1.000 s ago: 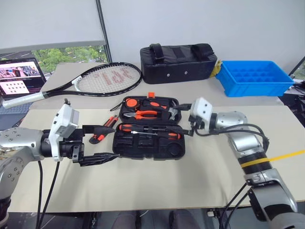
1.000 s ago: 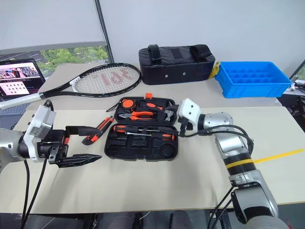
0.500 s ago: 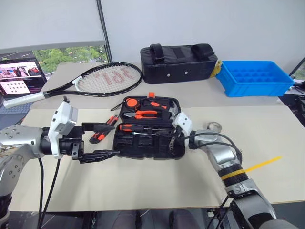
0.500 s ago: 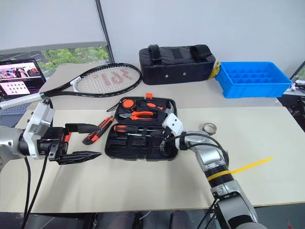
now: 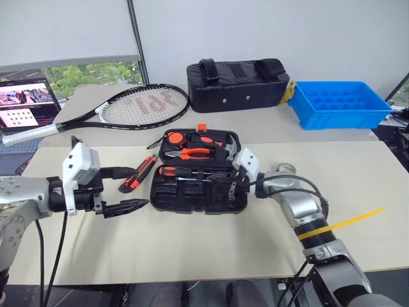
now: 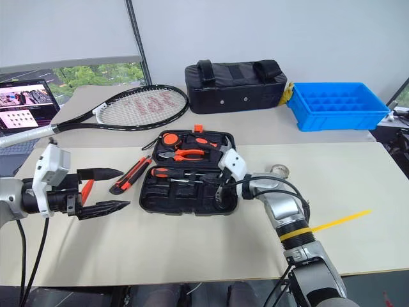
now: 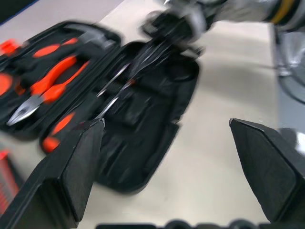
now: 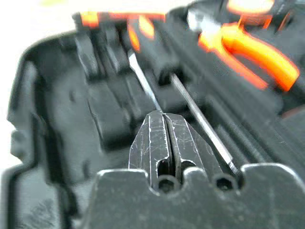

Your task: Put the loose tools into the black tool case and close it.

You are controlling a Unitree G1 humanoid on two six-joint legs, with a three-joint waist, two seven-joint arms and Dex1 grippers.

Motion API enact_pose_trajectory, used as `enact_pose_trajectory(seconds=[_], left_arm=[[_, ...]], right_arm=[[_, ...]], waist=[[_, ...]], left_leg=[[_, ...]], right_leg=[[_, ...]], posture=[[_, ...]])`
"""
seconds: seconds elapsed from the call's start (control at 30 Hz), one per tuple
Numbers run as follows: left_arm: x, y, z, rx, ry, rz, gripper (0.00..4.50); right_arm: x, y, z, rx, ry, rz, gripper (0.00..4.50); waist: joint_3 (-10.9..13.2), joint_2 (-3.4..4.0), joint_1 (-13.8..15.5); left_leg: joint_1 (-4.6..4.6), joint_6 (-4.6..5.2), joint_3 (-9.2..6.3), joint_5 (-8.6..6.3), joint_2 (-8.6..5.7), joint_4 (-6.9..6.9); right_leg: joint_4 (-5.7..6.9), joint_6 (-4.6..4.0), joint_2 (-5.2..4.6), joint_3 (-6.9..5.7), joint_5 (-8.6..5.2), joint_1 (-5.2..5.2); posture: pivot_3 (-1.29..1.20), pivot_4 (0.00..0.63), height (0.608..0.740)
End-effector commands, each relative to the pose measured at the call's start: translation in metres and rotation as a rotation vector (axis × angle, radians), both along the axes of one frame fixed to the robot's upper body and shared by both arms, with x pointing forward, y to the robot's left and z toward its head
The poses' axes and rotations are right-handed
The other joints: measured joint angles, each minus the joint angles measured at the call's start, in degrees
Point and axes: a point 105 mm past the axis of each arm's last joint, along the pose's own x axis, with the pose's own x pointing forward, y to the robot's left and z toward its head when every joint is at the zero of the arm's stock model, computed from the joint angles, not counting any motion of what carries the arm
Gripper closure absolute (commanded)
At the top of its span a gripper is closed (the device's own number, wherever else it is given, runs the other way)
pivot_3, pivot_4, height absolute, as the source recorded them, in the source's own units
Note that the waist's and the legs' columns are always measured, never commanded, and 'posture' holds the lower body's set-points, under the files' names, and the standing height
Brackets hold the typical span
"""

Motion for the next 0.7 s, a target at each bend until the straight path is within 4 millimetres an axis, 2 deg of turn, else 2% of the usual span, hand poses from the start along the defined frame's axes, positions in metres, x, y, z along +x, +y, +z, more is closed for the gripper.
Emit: enact_pose_trajectory(seconds=[0.03, 0.07, 0.17, 0.27, 0.33, 0.4, 0.53, 0.7], left_arm=[[0.021, 0.041, -0.006, 0.043, -0.102, 0.317, 0.00], [0.025, 0.052, -0.011, 0.055, -0.111, 0.404, 0.00], [0.030, 0.074, -0.023, 0.073, -0.125, 0.568, 0.00], [0.029, 0.099, -0.036, 0.070, -0.111, 0.740, 0.00], [0.030, 0.113, -0.048, 0.055, -0.073, 0.840, 0.00], [0.031, 0.114, -0.060, 0.064, -0.025, 0.857, 0.00], [0.034, 0.114, -0.082, 0.064, 0.082, 0.914, 0.00], [0.035, 0.107, -0.105, 0.070, 0.189, 0.918, 0.00]], right_arm=[[-0.014, -0.010, 0.047, 0.134, -0.081, 0.083, 4.44], [-0.017, -0.012, 0.053, 0.161, -0.072, 0.102, 4.44], [-0.027, -0.020, 0.061, 0.188, -0.055, 0.138, 3.66], [-0.035, -0.026, 0.067, 0.188, -0.069, 0.161, 2.63], [-0.043, -0.029, 0.077, 0.226, -0.089, 0.204, 2.03], [-0.049, -0.030, 0.082, 0.232, -0.104, 0.236, 1.31], [-0.054, -0.034, 0.076, 0.142, -0.120, 0.276, 0.09], [-0.053, -0.038, 0.070, 0.048, -0.140, 0.280, 0.09]], waist=[[0.0, 0.00, 0.2], [0.0, -0.01, 0.2], [0.0, -0.03, 0.2], [0.0, -0.04, 0.2], [0.0, -0.04, 0.3], [0.0, -0.06, 0.3], [0.0, -0.06, 0.3], [0.0, -0.07, 0.3]], left_leg=[[0.03, 0.01, -0.01, -0.01, 0.01, -0.01], [0.04, 0.01, -0.02, -0.01, 0.00, -0.03], [0.03, 0.01, -0.04, -0.01, 0.01, -0.04], [0.02, 0.02, -0.04, -0.03, 0.01, -0.06], [0.02, 0.02, -0.04, -0.03, 0.01, -0.08], [0.02, 0.01, -0.05, -0.03, 0.03, -0.09], [0.04, 0.00, -0.05, -0.03, 0.03, -0.10], [0.03, -0.01, -0.05, -0.04, 0.03, -0.11]], right_leg=[[-0.01, 0.00, 0.00, -0.03, 0.00, 0.03], [-0.01, 0.00, -0.02, -0.04, 0.00, 0.04], [-0.02, -0.02, -0.05, -0.08, 0.01, 0.04], [-0.03, -0.02, -0.24, -0.08, 0.02, 0.04], [-0.04, -0.02, -0.37, -0.08, 0.02, 0.02], [-0.04, -0.02, -0.41, -0.10, 0.02, 0.02], [-0.06, -0.04, -0.47, -0.10, 0.03, 0.04], [-0.06, -0.04, -0.51, -0.09, 0.03, 0.01]], posture=[[0.00, 0.150, 0.729], [0.00, 0.150, 0.729], [0.00, 0.150, 0.729], [0.00, 0.150, 0.729], [0.00, 0.150, 0.729], [0.00, 0.150, 0.729], [0.00, 0.150, 0.729], [0.00, 0.150, 0.729]])
